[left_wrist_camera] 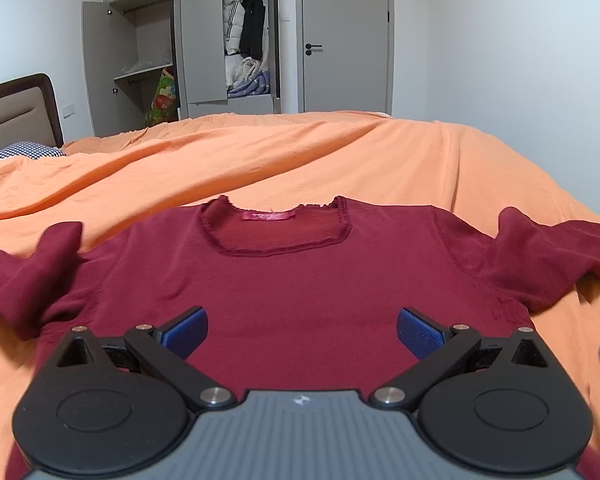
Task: Fold small clothes
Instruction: 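Move the right tool to the sleeve cuff and close on it, then lift the sleeve with the right tool, fold it across the body, release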
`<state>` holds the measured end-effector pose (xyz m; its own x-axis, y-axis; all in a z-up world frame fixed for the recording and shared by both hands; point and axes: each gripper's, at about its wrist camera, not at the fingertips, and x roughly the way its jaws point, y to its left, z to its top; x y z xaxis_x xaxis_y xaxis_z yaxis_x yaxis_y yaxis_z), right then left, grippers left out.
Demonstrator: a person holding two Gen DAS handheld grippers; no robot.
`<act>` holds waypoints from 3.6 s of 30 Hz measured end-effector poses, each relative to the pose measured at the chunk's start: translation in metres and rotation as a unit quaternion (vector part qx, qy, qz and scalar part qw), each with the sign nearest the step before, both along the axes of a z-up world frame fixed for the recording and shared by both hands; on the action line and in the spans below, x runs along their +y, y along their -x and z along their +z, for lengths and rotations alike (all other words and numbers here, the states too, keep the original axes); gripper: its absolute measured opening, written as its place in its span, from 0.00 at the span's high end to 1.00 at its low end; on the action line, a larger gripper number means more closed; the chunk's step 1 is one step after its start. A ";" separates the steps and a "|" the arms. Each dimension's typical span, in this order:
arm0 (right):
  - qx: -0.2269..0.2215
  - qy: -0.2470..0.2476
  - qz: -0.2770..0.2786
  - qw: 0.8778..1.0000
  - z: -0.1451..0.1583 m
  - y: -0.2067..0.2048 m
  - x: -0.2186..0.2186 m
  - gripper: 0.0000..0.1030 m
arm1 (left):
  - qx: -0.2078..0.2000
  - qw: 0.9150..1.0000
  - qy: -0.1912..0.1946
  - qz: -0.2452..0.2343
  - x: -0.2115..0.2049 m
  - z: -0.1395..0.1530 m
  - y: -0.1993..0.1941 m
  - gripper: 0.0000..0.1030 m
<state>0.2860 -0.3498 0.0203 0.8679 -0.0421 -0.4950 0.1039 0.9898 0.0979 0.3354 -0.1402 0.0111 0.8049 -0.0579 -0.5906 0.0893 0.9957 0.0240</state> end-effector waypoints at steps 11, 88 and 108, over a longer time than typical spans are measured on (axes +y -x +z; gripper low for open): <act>-0.014 0.012 -0.042 0.999 0.005 -0.026 -0.070 0.00 | 0.013 1.000 0.017 0.008 -0.011 -0.019 -0.037 0.00; -0.095 0.351 0.324 0.873 -0.014 -0.104 0.352 0.92 | -0.046 0.975 0.109 0.188 0.216 0.030 -0.028 0.00; -0.042 0.258 0.289 0.921 0.002 -0.080 0.208 0.07 | -0.012 0.988 0.083 0.128 0.154 -0.029 -0.048 0.00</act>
<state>0.3661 -0.1420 0.0221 0.8529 0.2287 -0.4693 -0.4422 0.7942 -0.4167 0.3832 0.0139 -0.0183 0.8196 0.0540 -0.5704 -0.1639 0.9760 -0.1432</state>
